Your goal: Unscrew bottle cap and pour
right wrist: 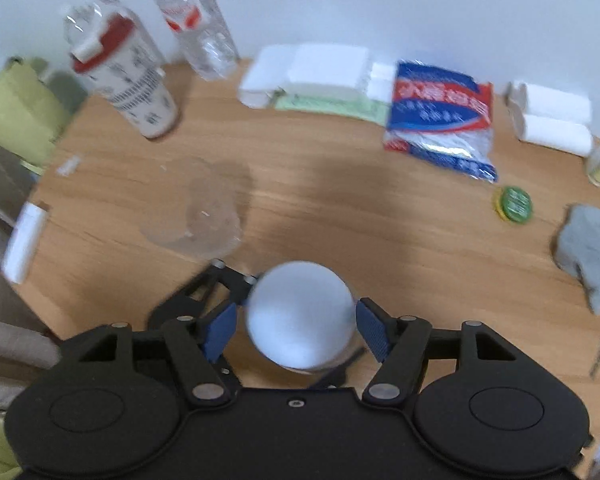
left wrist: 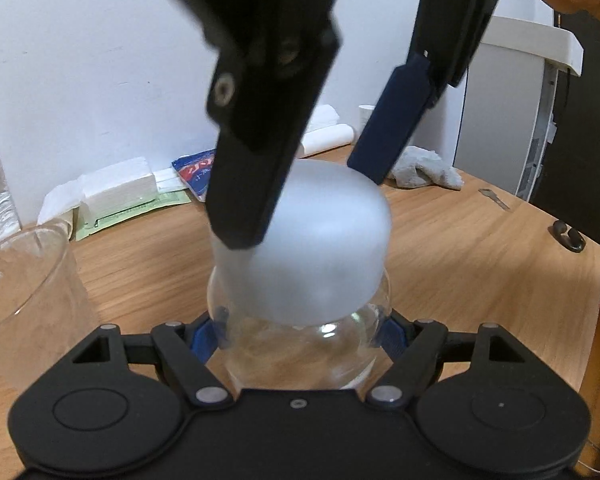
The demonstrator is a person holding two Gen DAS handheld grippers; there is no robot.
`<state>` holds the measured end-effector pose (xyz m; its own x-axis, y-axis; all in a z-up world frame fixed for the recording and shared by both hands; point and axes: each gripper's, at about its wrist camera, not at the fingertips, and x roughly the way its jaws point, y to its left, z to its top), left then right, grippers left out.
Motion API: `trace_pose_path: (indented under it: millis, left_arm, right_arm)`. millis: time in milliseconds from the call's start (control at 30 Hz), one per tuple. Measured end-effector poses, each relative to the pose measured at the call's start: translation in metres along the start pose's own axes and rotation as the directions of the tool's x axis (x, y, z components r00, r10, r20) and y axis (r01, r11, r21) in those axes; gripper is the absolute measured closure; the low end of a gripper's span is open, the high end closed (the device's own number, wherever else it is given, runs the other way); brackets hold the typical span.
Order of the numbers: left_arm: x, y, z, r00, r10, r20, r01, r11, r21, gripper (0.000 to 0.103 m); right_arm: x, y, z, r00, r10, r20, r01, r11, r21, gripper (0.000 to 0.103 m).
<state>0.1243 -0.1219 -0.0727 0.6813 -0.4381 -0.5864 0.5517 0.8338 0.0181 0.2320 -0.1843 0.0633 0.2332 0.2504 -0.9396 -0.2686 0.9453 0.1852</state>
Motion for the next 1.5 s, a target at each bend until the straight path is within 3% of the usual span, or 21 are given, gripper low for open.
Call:
trace_pose_path:
  millis: [567,700,767,967,1500]
  left_arm:
    - [0.002,0.001,-0.001,1.000,0.011,-0.001,-0.011,0.999,-0.031,0.024]
    - [0.002,0.003,-0.004,1.000,-0.003,0.015,0.003,1.000,-0.022,0.025]
    - [0.003,0.005,-0.004,1.000,-0.011,0.019,0.012,1.000,-0.017,0.025]
    - [0.002,0.008,-0.003,0.999,-0.038,0.020,0.038,0.999,0.007,0.025]
    - [0.003,0.020,-0.003,0.990,-0.138,0.031,0.136,0.988,0.079,0.025]
  right_arm:
    - [0.014,0.005,0.005,0.996,-0.047,-0.079,0.045,0.999,-0.025,0.033]
    - [0.014,0.011,0.004,0.996,-0.066,-0.067,0.060,0.994,-0.088,0.034]
    - [0.014,0.013,0.004,0.998,-0.055,-0.043,0.046,0.983,-0.179,0.034]
    - [0.011,0.011,0.001,0.999,-0.025,-0.021,0.019,0.969,-0.246,0.034]
    - [0.008,0.013,0.000,0.999,0.002,-0.037,-0.019,0.875,-0.483,0.035]
